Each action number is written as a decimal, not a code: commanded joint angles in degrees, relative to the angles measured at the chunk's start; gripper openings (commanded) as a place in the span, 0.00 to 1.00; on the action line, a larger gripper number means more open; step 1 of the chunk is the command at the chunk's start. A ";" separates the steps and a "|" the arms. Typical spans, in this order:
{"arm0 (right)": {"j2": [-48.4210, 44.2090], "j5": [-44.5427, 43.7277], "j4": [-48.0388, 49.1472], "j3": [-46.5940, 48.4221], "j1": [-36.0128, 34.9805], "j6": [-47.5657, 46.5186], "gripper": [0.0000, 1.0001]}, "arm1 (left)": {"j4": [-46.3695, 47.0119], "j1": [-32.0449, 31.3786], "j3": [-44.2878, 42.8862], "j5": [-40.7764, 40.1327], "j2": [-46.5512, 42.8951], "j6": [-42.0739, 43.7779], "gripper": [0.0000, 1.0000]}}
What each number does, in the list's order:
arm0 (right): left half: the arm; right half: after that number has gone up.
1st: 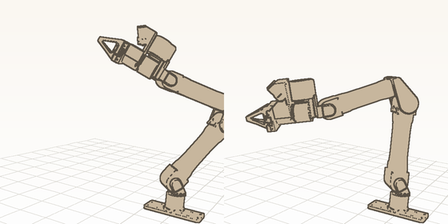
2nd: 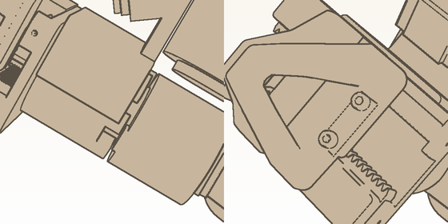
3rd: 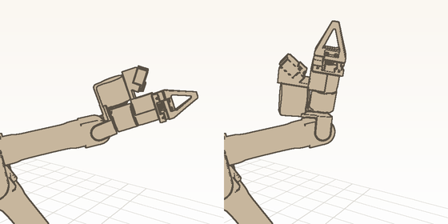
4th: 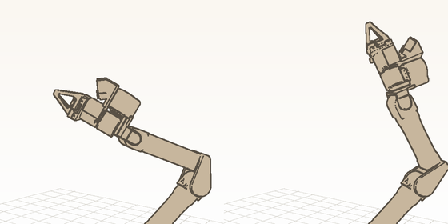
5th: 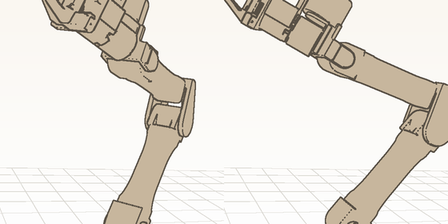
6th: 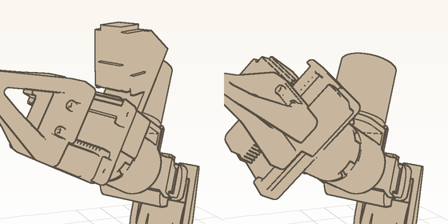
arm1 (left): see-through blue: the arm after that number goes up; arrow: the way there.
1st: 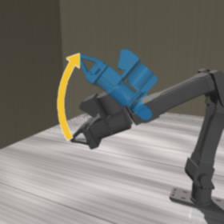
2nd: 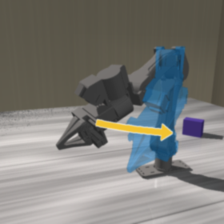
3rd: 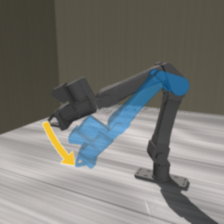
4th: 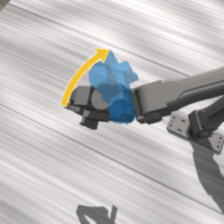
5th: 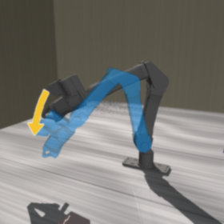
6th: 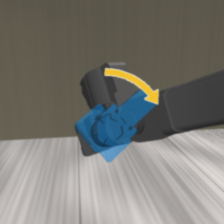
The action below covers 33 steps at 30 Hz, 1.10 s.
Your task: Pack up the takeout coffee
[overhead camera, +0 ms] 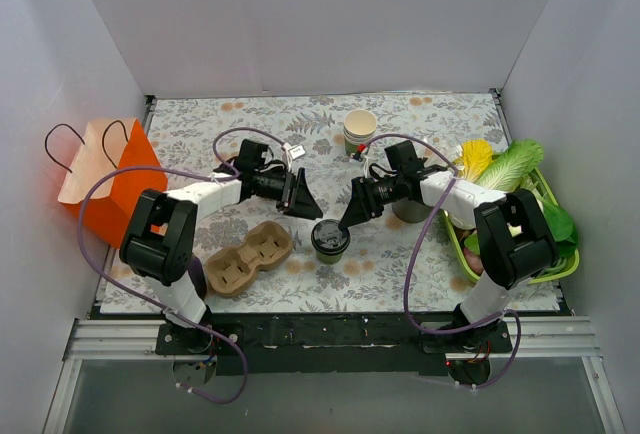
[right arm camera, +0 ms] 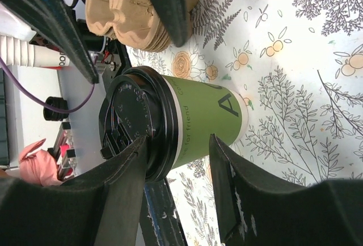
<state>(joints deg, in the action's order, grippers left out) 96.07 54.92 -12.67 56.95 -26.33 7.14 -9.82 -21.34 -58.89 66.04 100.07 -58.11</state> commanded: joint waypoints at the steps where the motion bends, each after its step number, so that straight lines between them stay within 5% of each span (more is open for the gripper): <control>1: 1.13 -9.04 -3.77 0.97 -0.30 -4.85 0.53 | -11.95 1.57 3.17 -1.88 -7.25 5.71 0.64; 12: 0.61 -9.12 -3.86 0.71 -0.30 -4.94 0.53 | -21.11 3.41 3.26 -1.53 -5.86 14.51 0.58; 33: 1.31 -9.04 -3.59 0.97 -0.30 -4.59 0.53 | -20.15 -0.10 3.08 -1.43 -0.23 16.18 0.61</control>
<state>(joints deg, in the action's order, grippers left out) 96.07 53.93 -14.55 57.98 -26.35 6.04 -30.06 -20.88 -55.22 66.70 98.63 -43.09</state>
